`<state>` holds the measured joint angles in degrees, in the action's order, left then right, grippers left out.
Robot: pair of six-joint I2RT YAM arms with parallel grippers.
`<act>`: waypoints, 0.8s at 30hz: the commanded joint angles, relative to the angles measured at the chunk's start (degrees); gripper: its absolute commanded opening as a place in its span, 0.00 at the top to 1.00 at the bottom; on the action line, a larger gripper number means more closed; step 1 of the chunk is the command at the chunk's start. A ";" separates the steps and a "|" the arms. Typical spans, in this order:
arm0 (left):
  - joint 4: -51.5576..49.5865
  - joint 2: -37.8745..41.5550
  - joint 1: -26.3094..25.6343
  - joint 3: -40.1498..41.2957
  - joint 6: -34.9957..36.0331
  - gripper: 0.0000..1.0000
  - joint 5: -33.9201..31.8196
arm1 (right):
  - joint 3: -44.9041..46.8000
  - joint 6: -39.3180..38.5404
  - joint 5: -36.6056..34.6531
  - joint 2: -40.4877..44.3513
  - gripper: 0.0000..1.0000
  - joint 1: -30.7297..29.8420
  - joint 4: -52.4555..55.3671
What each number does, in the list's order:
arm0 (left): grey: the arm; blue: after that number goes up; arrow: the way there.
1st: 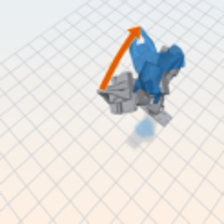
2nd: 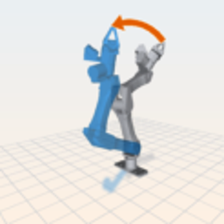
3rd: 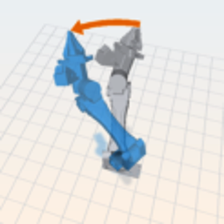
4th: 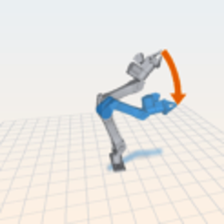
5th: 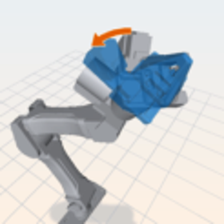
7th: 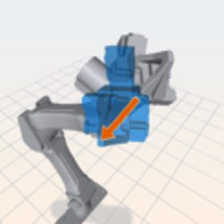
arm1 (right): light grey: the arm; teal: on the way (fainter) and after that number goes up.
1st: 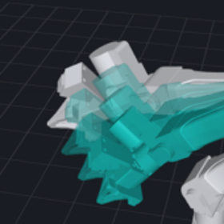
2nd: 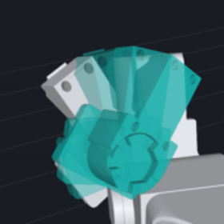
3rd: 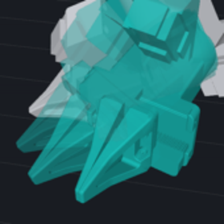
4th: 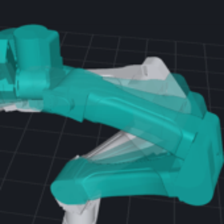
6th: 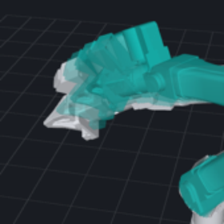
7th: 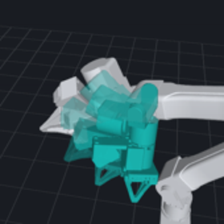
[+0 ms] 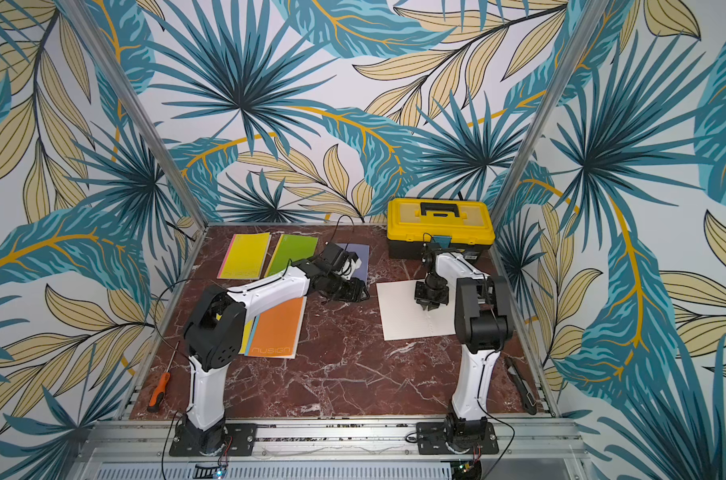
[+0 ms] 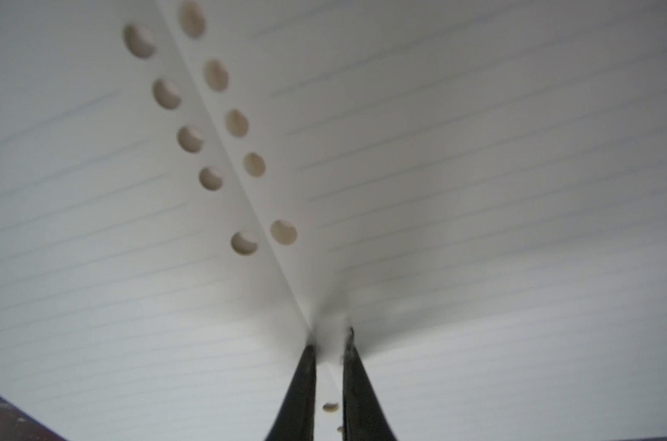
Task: Close the notebook
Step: Move the notebook to the center of the board.
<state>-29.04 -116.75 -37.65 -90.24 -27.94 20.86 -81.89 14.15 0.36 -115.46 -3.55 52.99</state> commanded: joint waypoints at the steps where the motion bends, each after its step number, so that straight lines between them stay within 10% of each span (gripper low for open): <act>1: 1.68 0.36 -0.63 1.62 -0.40 0.37 0.66 | 5.32 2.07 3.91 -0.58 0.84 -3.54 1.24; 24: 9.15 7.11 -4.75 15.97 -4.39 0.37 -0.47 | 11.52 8.04 -1.33 12.72 0.84 -6.13 -3.25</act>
<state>-21.47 -111.28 -42.02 -74.06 -31.79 20.62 -70.67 21.21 1.32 -101.67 -10.13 51.35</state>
